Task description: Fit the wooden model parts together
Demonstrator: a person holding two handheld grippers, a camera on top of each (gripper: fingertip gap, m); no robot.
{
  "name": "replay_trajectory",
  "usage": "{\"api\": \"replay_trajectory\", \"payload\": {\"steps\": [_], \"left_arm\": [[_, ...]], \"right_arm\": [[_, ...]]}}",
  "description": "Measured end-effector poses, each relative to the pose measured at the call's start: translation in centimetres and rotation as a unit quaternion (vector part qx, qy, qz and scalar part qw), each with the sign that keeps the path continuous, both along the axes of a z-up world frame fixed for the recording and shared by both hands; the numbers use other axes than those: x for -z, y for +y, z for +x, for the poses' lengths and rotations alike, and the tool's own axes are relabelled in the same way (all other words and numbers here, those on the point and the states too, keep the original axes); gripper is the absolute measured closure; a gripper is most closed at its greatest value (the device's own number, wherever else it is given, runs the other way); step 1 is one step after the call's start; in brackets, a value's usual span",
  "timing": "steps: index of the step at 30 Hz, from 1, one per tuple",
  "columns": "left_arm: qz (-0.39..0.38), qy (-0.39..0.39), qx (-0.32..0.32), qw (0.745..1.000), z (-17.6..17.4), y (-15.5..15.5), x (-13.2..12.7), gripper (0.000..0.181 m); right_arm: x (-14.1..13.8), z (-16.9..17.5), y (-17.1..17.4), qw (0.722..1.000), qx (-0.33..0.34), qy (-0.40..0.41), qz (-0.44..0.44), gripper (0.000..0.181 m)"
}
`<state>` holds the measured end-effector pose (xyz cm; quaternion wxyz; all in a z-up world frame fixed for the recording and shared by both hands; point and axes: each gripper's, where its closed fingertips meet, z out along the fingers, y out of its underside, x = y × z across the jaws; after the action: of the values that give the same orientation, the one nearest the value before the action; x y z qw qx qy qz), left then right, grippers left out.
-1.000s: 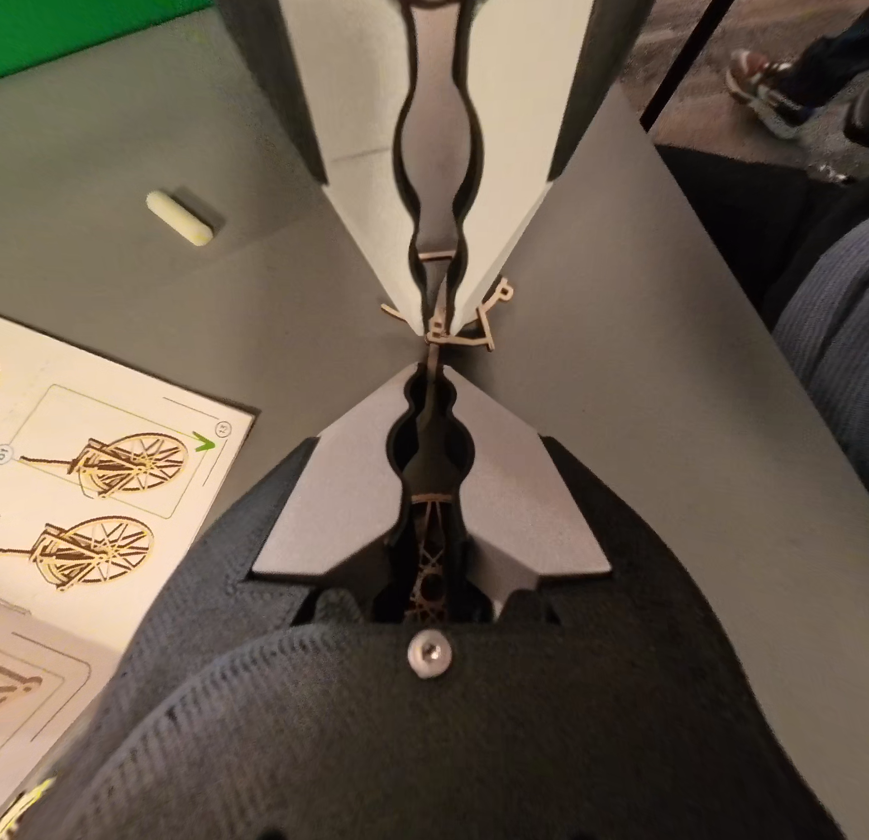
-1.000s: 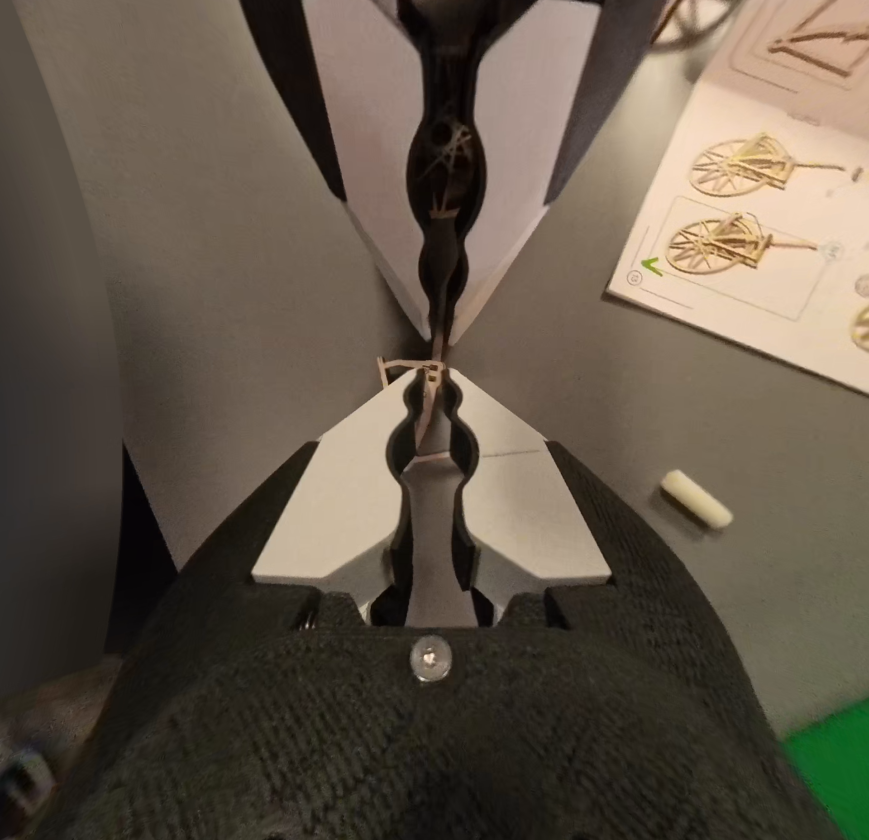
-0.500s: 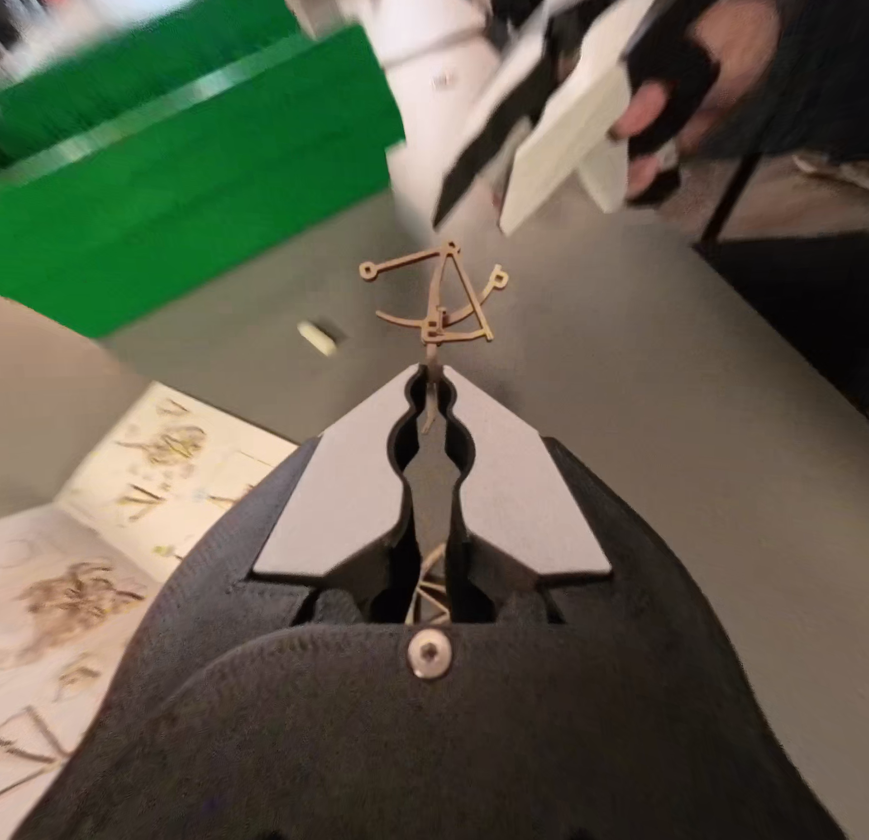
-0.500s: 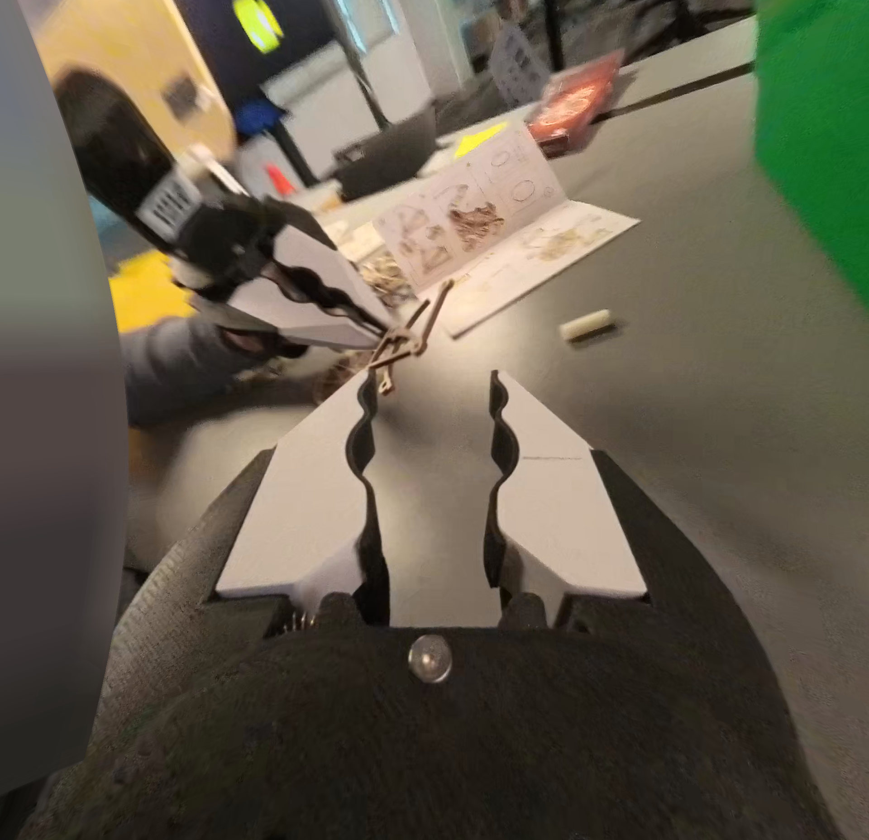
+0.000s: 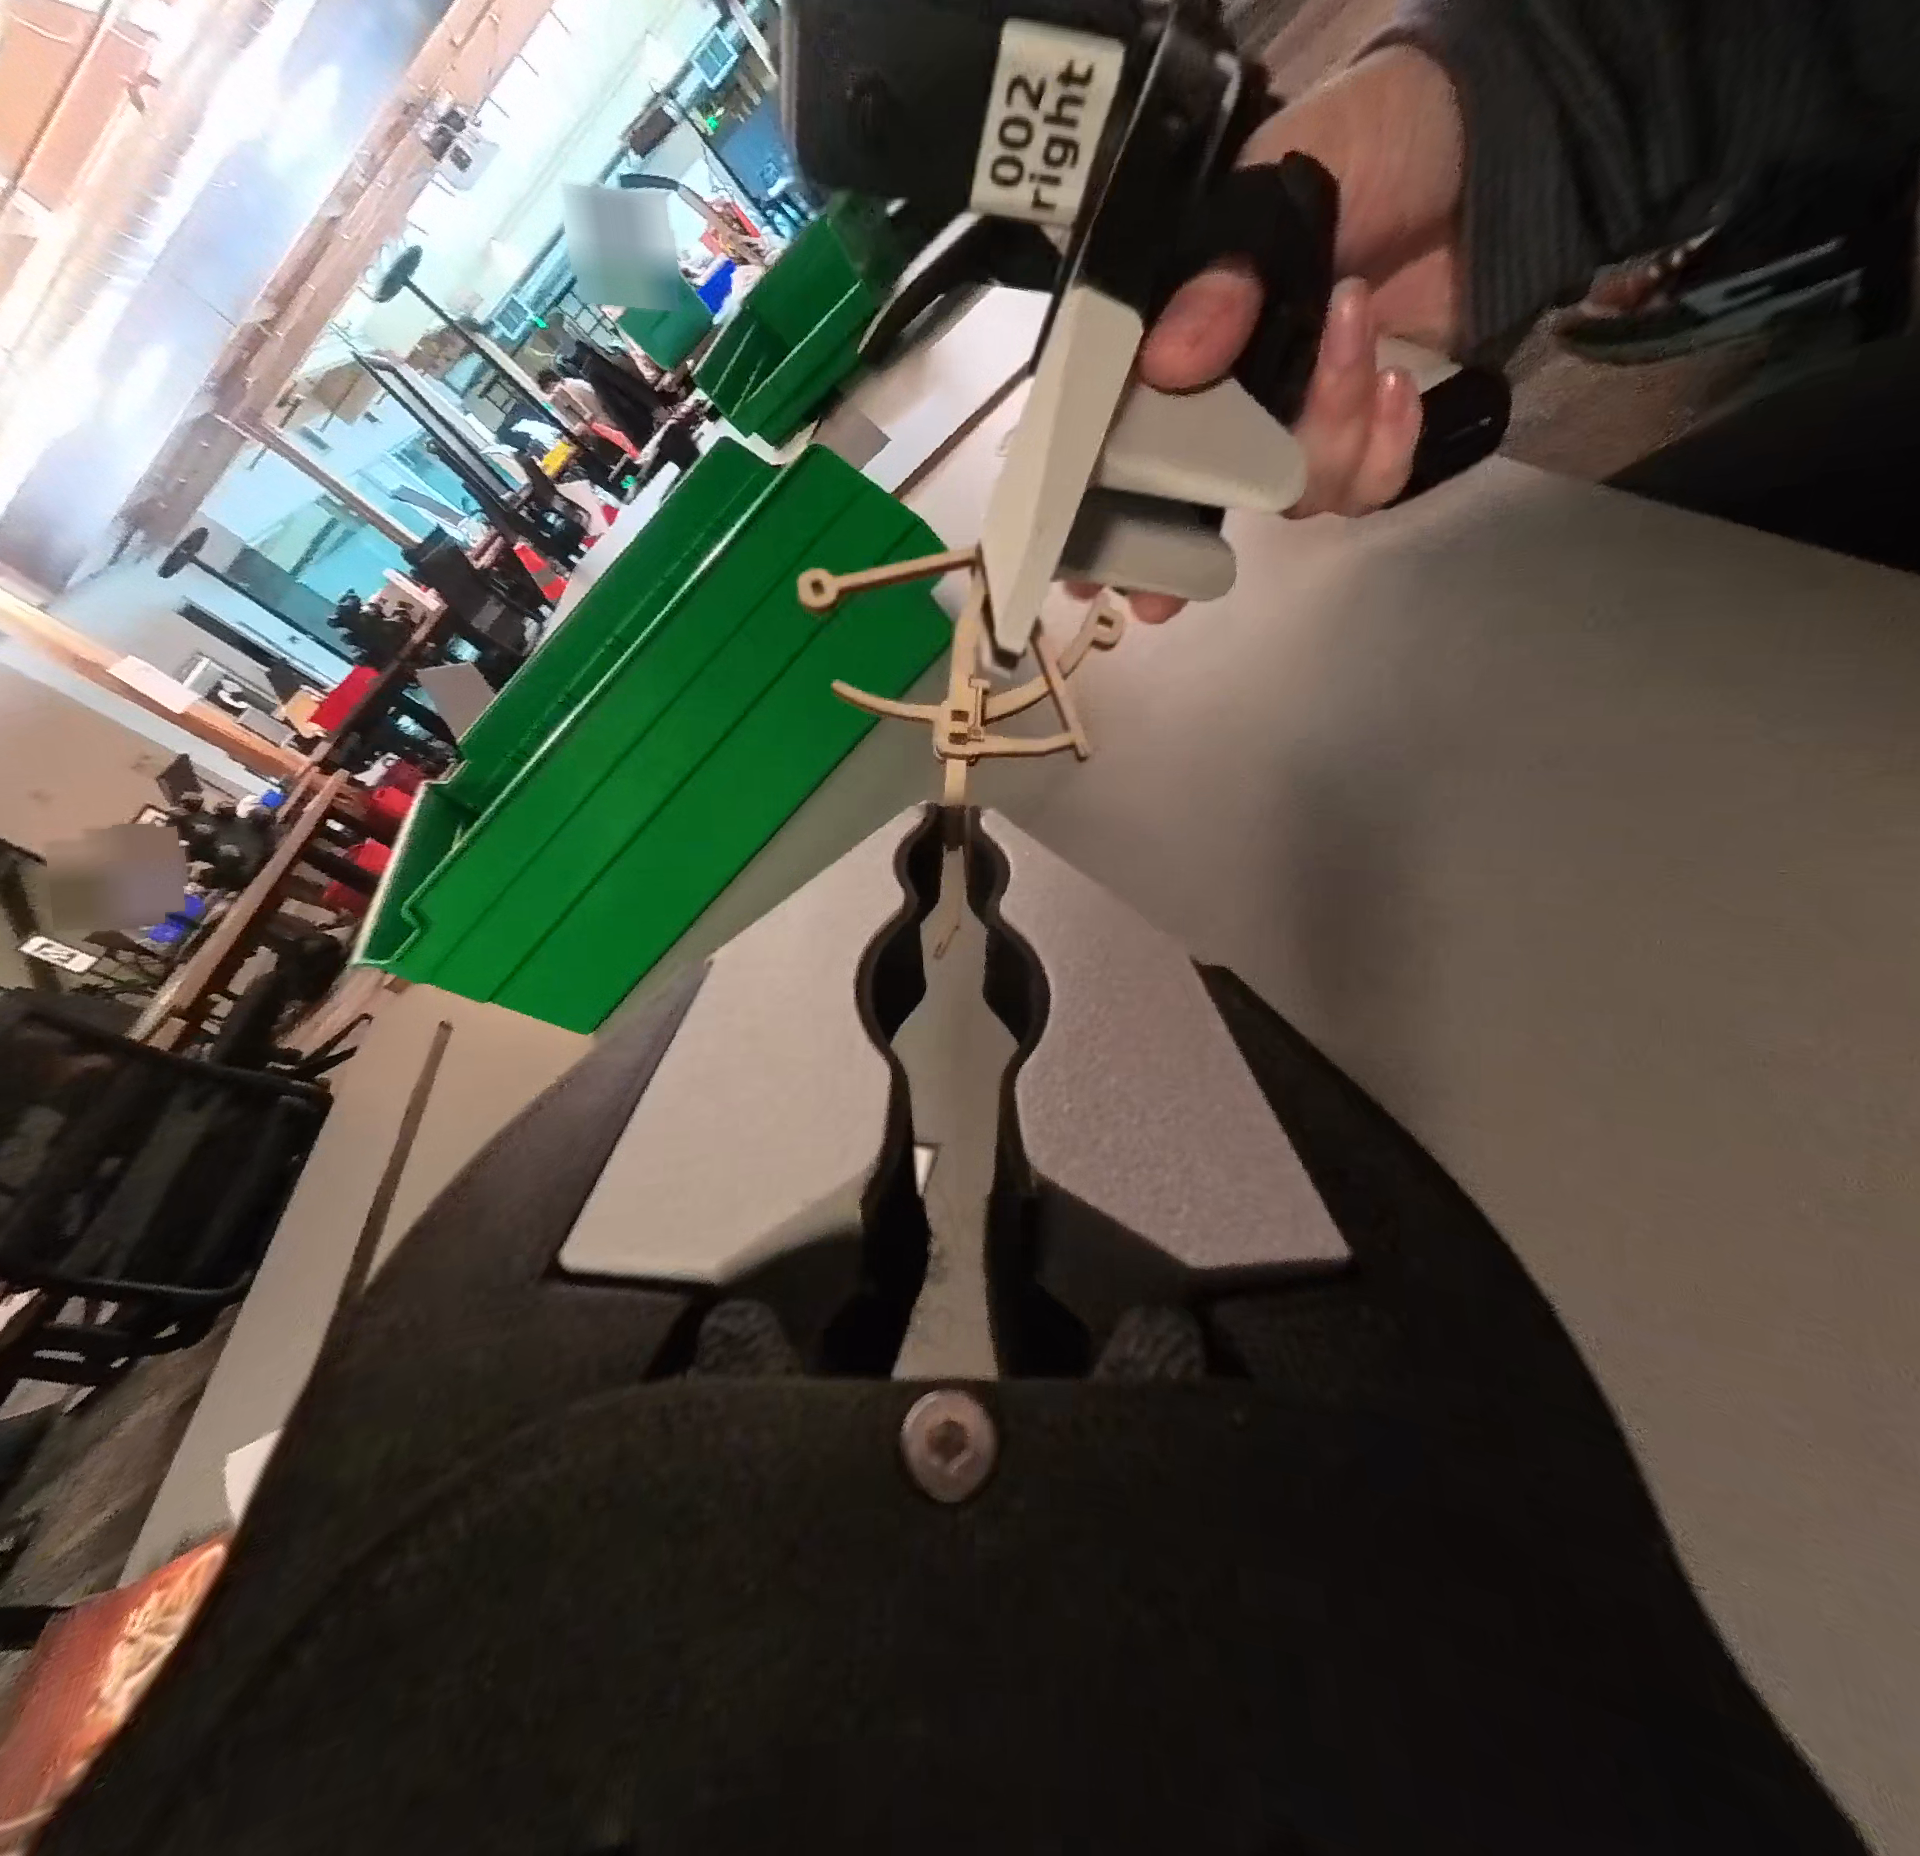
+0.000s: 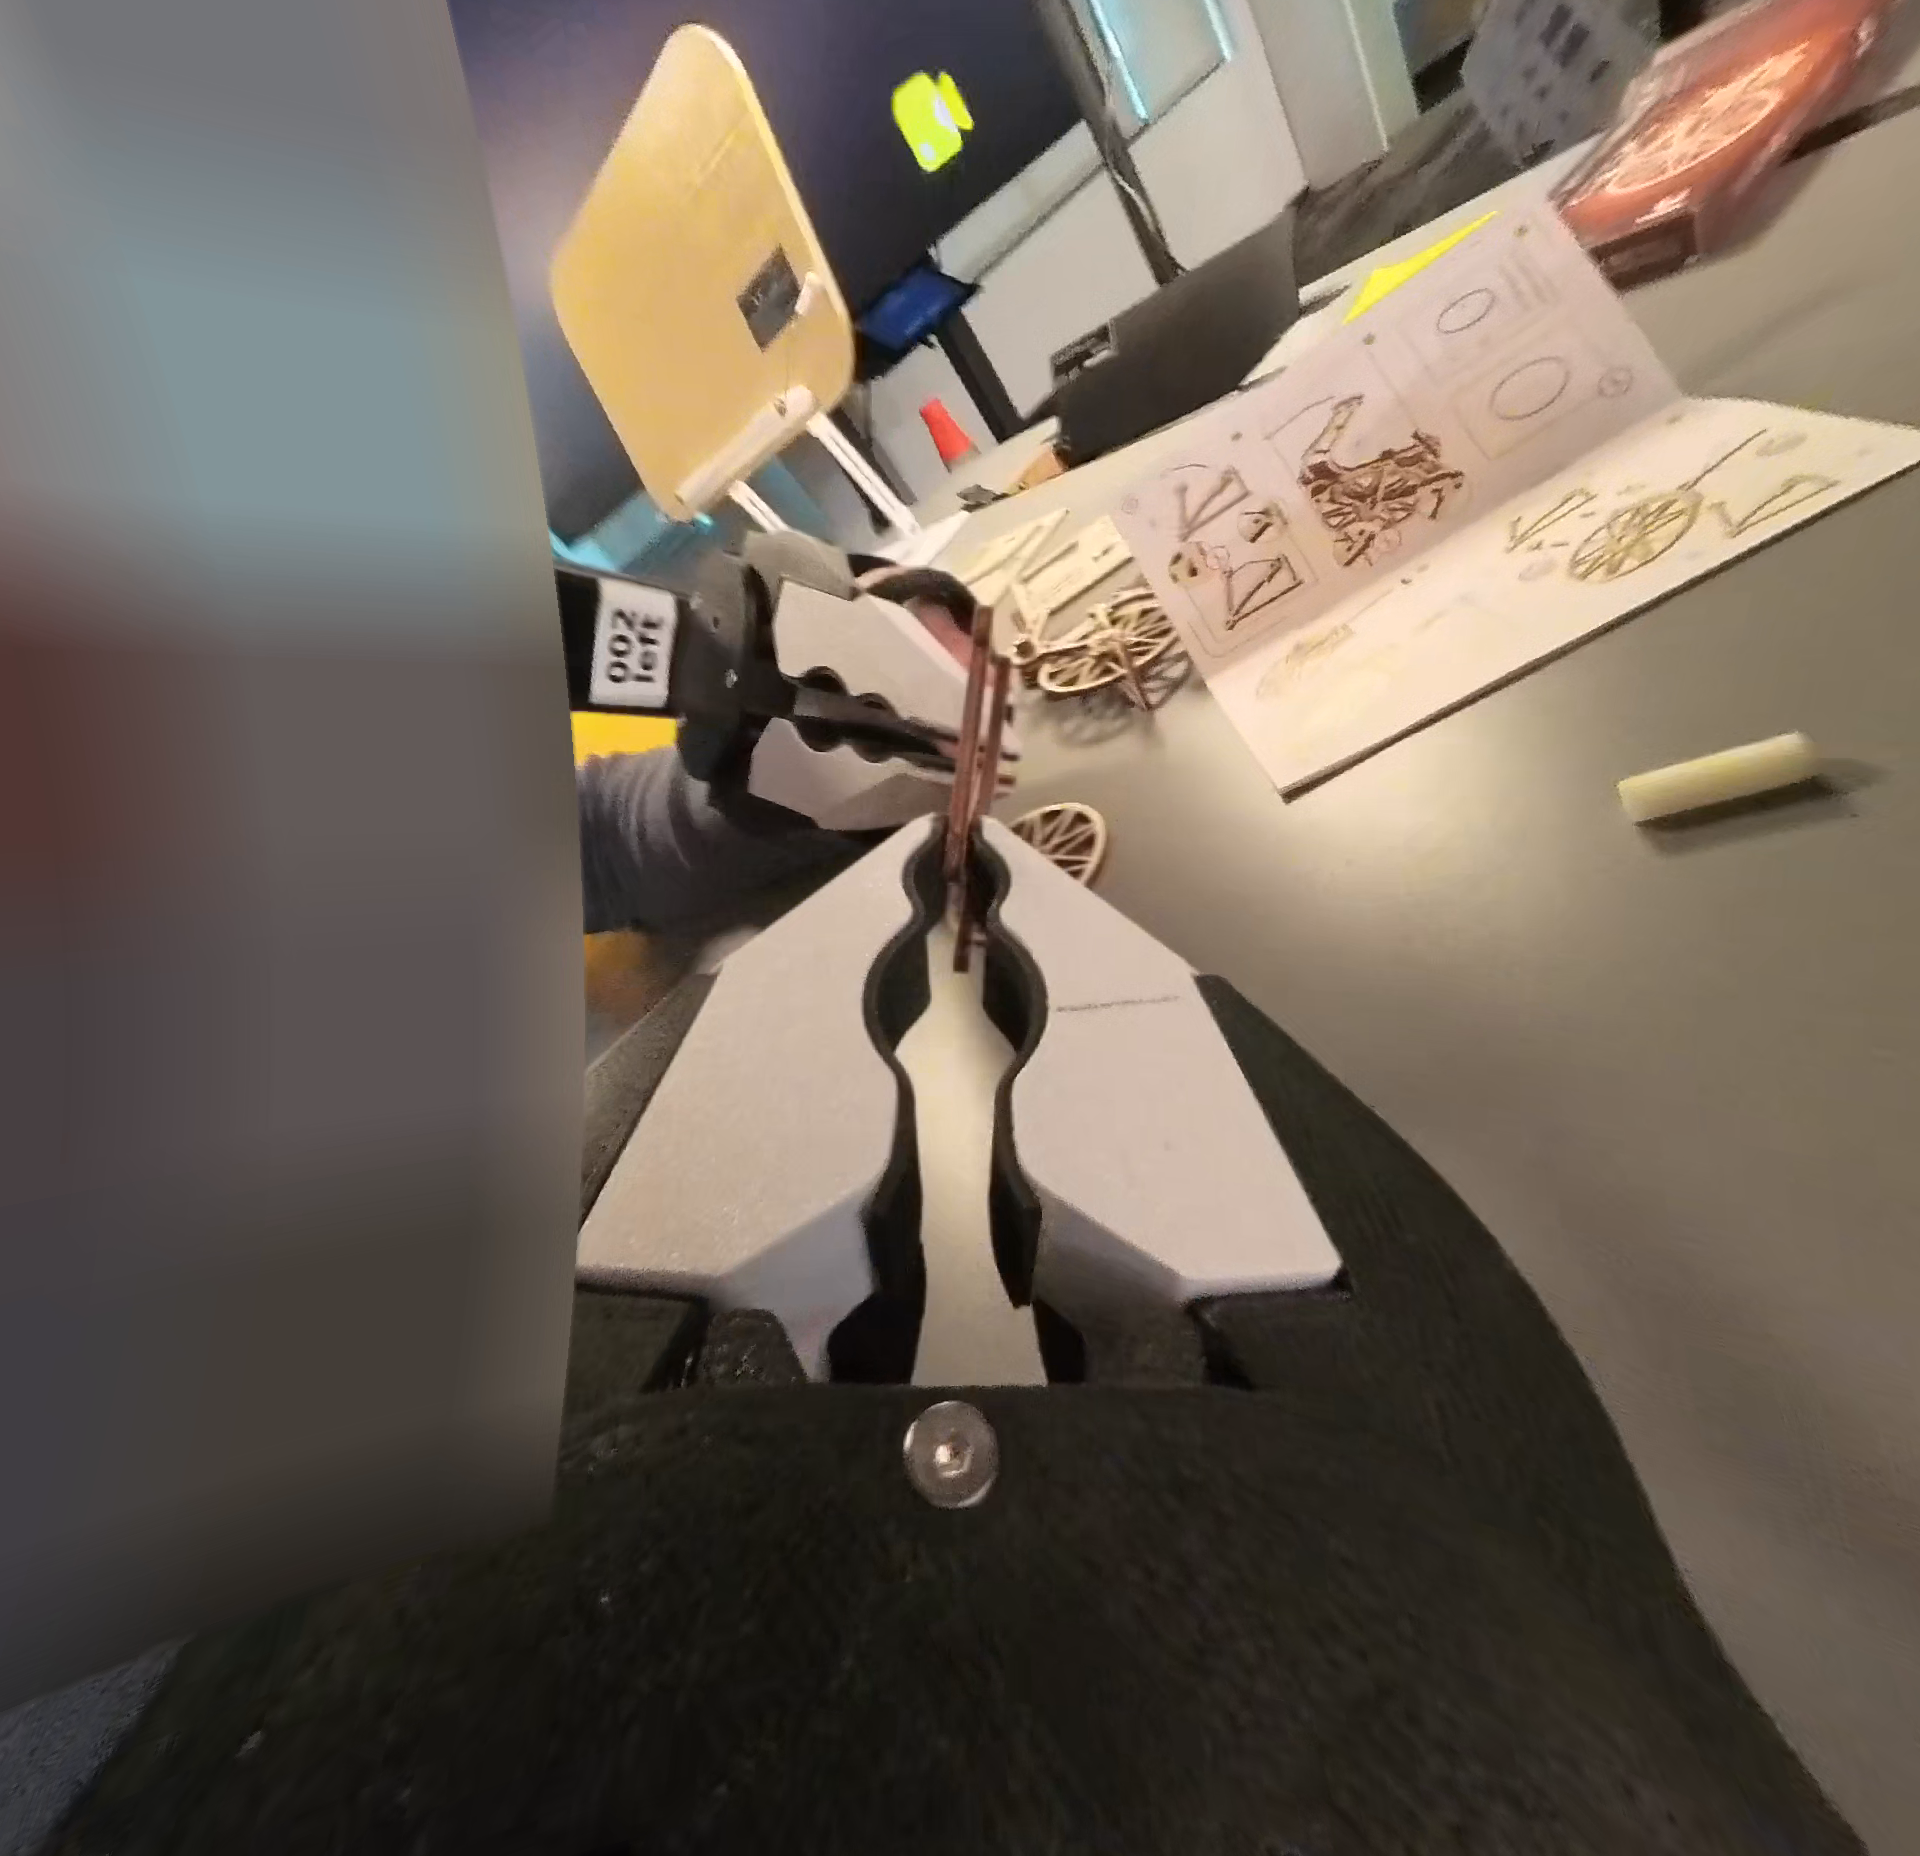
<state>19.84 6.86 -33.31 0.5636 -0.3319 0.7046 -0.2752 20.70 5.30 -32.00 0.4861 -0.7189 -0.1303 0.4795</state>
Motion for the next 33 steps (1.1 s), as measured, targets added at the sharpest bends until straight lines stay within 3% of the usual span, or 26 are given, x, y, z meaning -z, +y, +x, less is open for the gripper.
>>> {"api": "replay_trajectory", "payload": {"steps": [1, 3, 5, 6, 8, 10, 12, 13, 15, 17, 19, 21, 23, 25, 27, 29, 31, 33], "left_arm": [[-0.001, -0.009, -0.001, 1.0, 0.0, 0.0, -0.2, 0.179], [-0.018, -0.011, -0.011, 1.0, 0.1, 0.3, -0.2, 0.177], [-0.029, -0.015, -0.043, 0.999, 0.1, 1.5, -0.4, 0.161], [-0.038, -0.022, -0.062, 0.997, 0.0, 2.3, -0.5, 0.153], [-0.064, -0.025, -0.114, 0.991, -0.2, 4.6, -0.6, 0.16], [-0.098, 0.001, -0.168, 0.981, -0.4, 6.7, -0.1, 0.161], [-0.149, -0.005, -0.165, 0.975, -0.5, 7.0, 0.0, 0.161], [-0.162, -0.008, -0.165, 0.973, -0.6, 7.2, 0.1, 0.16], [-0.163, -0.015, -0.172, 0.971, -0.7, 7.7, 0.1, 0.155], [-0.168, -0.03, -0.168, 0.971, -0.8, 7.8, -0.1, 0.155], [-0.178, -0.05, -0.163, 0.969, -1.1, 7.8, -0.7, 0.154], [-0.187, -0.07, -0.151, 0.968, -1.3, 7.7, -1.7, 0.152], [-0.205, -0.075, -0.129, 0.967, -1.6, 7.4, -2.8, 0.146], [-0.244, -0.031, -0.113, 0.963, -1.8, 7.0, -2.9, 0.132], [-0.318, 0.067, -0.116, 0.939, -2.4, 6.2, -1.2, 0.113], [-0.384, 0.146, -0.137, 0.901, -3.6, 4.7, 0.9, 0.096], [-0.38, 0.179, -0.182, 0.889, -5.2, 3.9, 2.7, 0.093], [-0.349, 0.219, -0.229, 0.882, -6.9, 3.3, 4.7, 0.092]], "right_arm": [[0.0, 0.1, 0.0, 1.0, 0.003, -0.021, 0.01, 0.181], [0.0, 0.5, 0.5, 0.995, 0.021, -0.083, 0.042, 0.181], [0.9, 1.6, 1.5, 0.968, 0.067, -0.218, 0.107, 0.181], [1.8, 2.5, 2.1, 0.935, 0.089, -0.314, 0.139, 0.181], [3.5, 3.7, 2.7, 0.829, 0.091, -0.509, 0.214, 0.181], [5.1, 3.8, 2.7, 0.73, 0.052, -0.633, 0.253, 0.181], [6.3, 3.2, 2.6, 0.677, 0.01, -0.683, 0.272, 0.181], [6.8, 3.0, 2.5, 0.666, -0.008, -0.695, 0.271, 0.175], [7.8, 2.8, 2.2, 0.68, -0.039, -0.692, 0.24, 0.153], [7.4, 2.6, 1.9, 0.712, -0.048, -0.666, 0.216, 0.137], [6.8, 3.3, 1.2, 0.758, -0.055, -0.631, 0.158, 0.118], [6.3, 3.9, -0.2, 0.824, -0.066, -0.556, 0.086, 0.107], [4.1, 4.7, 0.3, 0.882, -0.006, -0.463, 0.09, 0.1], [0.4, 5.9, 2.2, 0.907, 0.111, -0.367, 0.173, 0.1], [-2.7, 7.4, 3.2, 0.881, 0.23, -0.314, 0.271, 0.106], [-4.2, 8.5, 3.5, 0.826, 0.307, -0.321, 0.347, 0.116], [-4.8, 8.6, 4.0, 0.789, 0.345, -0.318, 0.396, 0.123], [-5.2, 8.4, 4.6, 0.784, 0.347, -0.311, 0.41, 0.126]]}}
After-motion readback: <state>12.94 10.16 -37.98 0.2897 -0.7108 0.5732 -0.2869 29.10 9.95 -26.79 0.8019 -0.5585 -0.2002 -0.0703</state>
